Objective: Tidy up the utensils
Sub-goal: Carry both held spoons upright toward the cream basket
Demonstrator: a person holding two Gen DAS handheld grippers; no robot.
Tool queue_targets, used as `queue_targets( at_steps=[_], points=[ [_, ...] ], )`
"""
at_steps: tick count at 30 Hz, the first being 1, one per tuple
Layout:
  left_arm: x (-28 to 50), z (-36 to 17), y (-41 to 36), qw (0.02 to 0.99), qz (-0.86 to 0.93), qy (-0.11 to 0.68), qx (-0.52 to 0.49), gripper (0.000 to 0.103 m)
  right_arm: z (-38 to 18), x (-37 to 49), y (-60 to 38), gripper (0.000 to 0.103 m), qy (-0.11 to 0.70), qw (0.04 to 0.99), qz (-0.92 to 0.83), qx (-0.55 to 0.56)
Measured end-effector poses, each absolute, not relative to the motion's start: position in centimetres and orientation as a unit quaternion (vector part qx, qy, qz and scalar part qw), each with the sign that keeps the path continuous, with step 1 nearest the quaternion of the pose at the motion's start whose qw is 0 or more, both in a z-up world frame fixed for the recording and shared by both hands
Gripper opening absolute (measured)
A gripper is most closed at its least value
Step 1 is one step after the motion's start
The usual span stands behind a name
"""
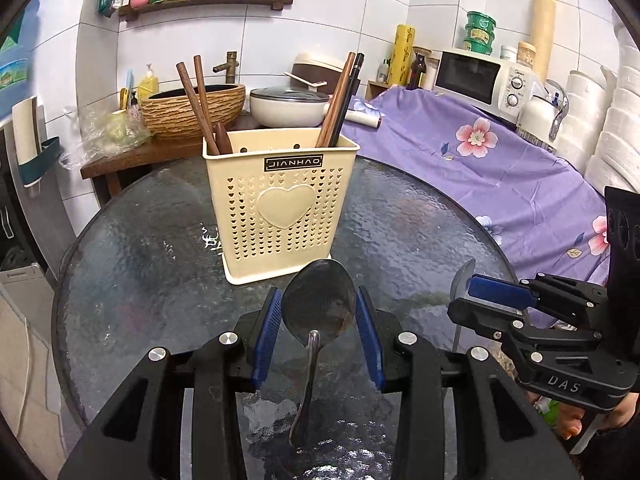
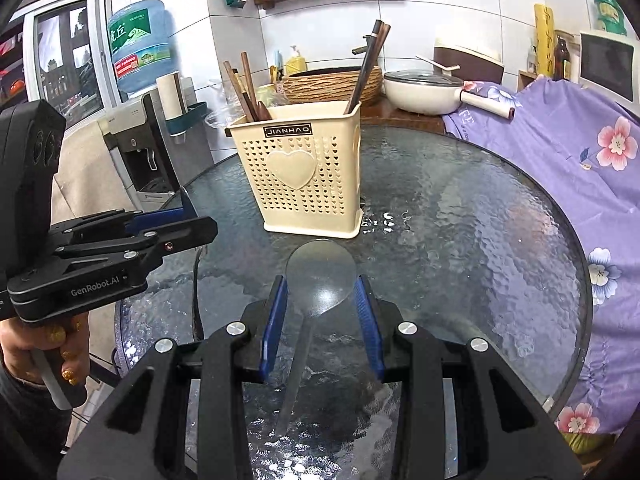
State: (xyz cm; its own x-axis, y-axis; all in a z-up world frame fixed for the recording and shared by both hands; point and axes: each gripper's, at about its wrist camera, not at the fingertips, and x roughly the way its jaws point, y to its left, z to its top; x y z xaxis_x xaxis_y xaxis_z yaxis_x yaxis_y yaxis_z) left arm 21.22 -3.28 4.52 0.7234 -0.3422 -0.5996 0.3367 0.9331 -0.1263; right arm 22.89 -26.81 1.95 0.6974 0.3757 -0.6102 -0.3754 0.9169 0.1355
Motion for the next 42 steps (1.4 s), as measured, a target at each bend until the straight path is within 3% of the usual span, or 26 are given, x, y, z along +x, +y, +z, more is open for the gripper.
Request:
queue_targets(
  at_steps=[7,8,9,14,15,17,18,19,33,42],
  points=[
    [20.8,5.6,-2.8,0.933,-0.187,0.308,-0.010,0.036,3.0,22.6,-26.8,0.035,0.317,0.925,0.211,-0.002],
    [20.9,5.7,-2.8,0.933,-0.188,0.308,-0.011,0.036,3.3,22.6,-26.7,0.025,0.314,0.925,0.213,-0.002],
    [20.9,5.8,-2.7,0.933,-0.189,0.307,-0.014,0.036,3.4,22.7,-26.7,0.007,0.314,0.924,0.217,-0.004],
    [21.2,6.0,-2.4,0.934,-0.187,0.304,-0.019,0.036,3.4,23.5,-26.6,0.007,0.315,0.924,0.216,-0.010],
    [21.2,5.9,-2.4,0.934,-0.186,0.304,-0.020,0.036,3.2,23.6,-26.9,0.009,0.315,0.925,0.214,-0.002],
    [21.3,5.7,-1.9,0.935,-0.180,0.306,-0.022,0.036,2.7,24.1,-26.8,0.024,0.326,0.919,0.220,0.001],
    [21.4,5.7,-1.6,0.935,-0.176,0.306,-0.023,0.036,2.2,24.4,-26.6,0.045,0.333,0.917,0.221,-0.001],
    [21.5,5.7,-1.2,0.936,-0.172,0.306,-0.026,0.036,1.9,24.5,-26.5,0.056,0.335,0.916,0.220,-0.002],
    [21.2,6.0,2.9,0.943,-0.136,0.299,-0.058,0.036,-4.2,28.7,-16.9,0.056,0.417,0.860,0.275,-0.100],
    [21.1,5.0,5.2,0.940,-0.125,0.307,-0.075,0.036,-6.6,31.1,-13.8,0.043,0.459,0.838,0.268,-0.123]
  ],
)
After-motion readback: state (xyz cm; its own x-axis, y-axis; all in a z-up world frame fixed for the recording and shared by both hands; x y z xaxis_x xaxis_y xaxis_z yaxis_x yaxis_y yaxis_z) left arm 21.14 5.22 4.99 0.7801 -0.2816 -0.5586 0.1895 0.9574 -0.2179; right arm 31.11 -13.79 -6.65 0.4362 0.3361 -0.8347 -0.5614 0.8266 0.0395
